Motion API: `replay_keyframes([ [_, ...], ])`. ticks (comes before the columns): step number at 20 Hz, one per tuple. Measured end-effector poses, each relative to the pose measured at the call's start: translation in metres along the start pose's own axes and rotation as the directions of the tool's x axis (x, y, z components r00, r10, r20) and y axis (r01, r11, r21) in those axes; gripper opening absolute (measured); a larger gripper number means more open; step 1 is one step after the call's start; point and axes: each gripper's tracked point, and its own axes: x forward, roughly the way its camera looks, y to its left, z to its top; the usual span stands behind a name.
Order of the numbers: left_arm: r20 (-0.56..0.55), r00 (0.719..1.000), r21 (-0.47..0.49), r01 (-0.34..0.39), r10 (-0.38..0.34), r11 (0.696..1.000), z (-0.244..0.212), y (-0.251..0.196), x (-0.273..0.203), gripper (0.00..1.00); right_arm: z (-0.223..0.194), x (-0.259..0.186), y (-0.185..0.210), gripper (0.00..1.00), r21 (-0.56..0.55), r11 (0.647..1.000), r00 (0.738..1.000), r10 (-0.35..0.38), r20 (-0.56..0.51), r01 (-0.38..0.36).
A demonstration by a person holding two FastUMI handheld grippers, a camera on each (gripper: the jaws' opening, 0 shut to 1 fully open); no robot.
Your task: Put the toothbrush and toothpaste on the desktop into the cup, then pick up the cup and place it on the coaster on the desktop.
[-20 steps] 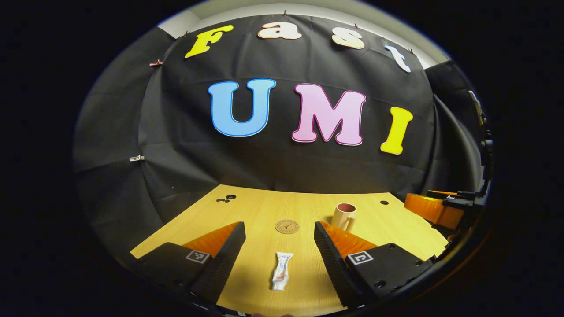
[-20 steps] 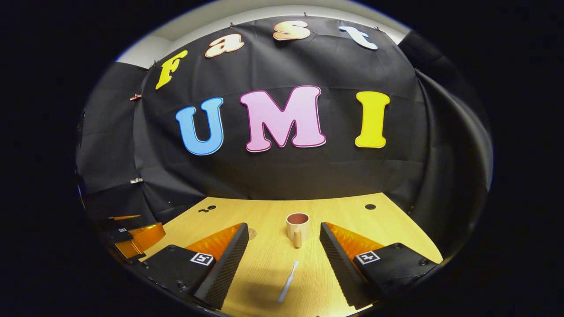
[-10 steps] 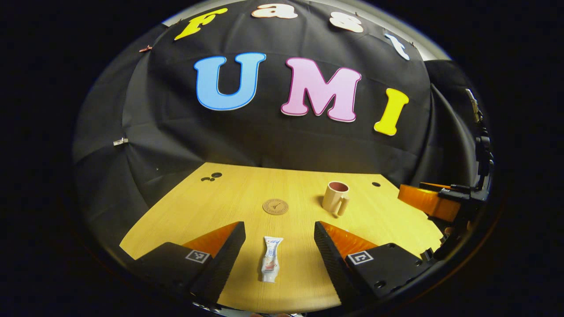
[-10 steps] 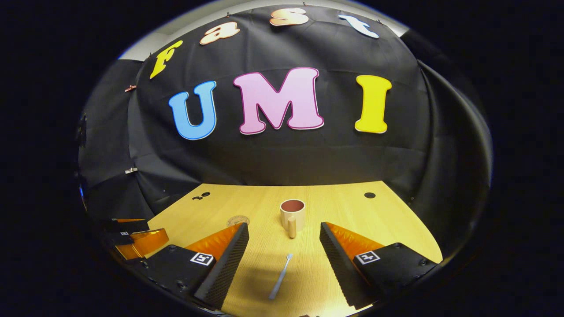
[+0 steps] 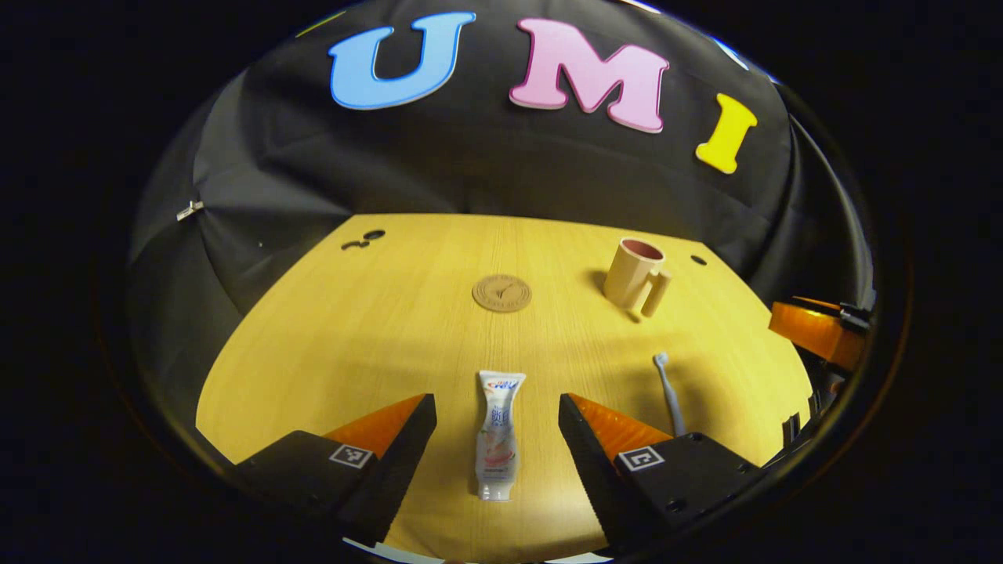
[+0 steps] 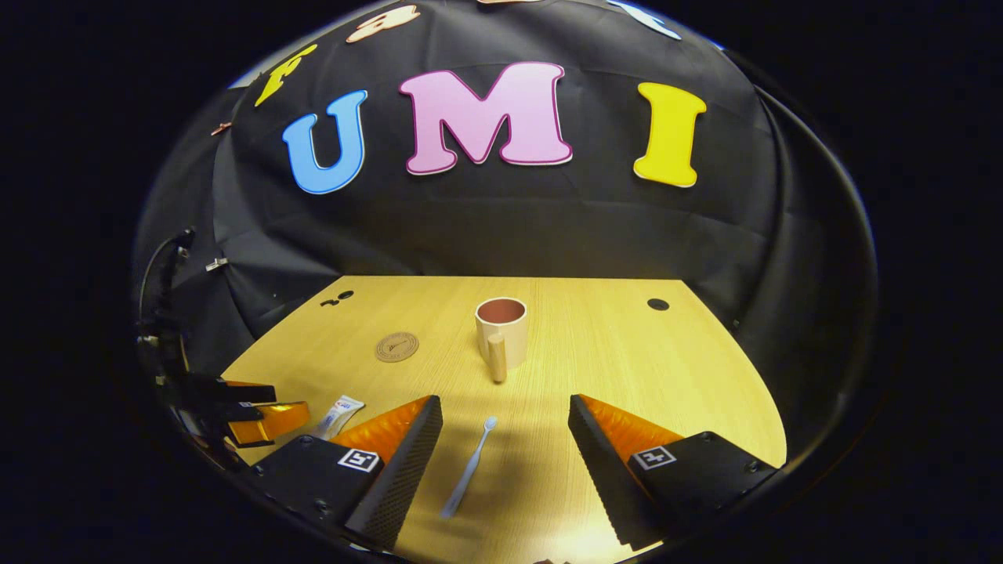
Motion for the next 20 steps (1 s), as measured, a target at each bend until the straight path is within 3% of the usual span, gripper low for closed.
replay_keyframes([
  [6,-0.156,0.987,0.012,-0.026,0.028,1.0,-0.033,0.005,0.046,0.98,-0.029,0.012,-0.01,1.0,0.047,0.999,0.994,0.021,-0.105,-0.016],
  [9,-0.198,0.979,-0.001,-0.044,0.043,0.999,-0.04,0.007,0.057,0.92,-0.043,0.019,-0.009,1.0,0.099,0.995,0.988,0.034,-0.152,-0.019],
  [10,-0.214,0.976,-0.004,-0.036,0.035,0.999,-0.042,0.007,0.06,0.95,-0.047,0.021,-0.01,1.0,0.11,0.994,0.986,0.032,-0.162,-0.014],
  [12,-0.238,0.971,-0.005,-0.033,0.031,0.999,-0.045,0.008,0.063,0.89,-0.06,0.022,-0.011,0.98,0.125,0.992,0.982,0.027,-0.184,-0.004],
  [13,-0.257,0.966,-0.008,-0.028,0.025,1.0,-0.049,0.007,0.064,0.8,-0.065,0.022,-0.012,0.98,0.133,0.991,0.98,0.027,-0.196,-0.001],
  [18,-0.268,0.963,0.07,-0.004,0.023,0.998,-0.049,0.006,0.07,0.7,-0.083,0.025,-0.01,0.98,0.149,0.989,0.97,0.016,-0.244,0.022],
  [20,-0.267,0.964,0.088,0.016,0.008,0.996,-0.048,0.001,0.072,0.57,-0.091,0.026,-0.003,0.98,0.136,0.991,0.96,0.022,-0.278,0.016],
])
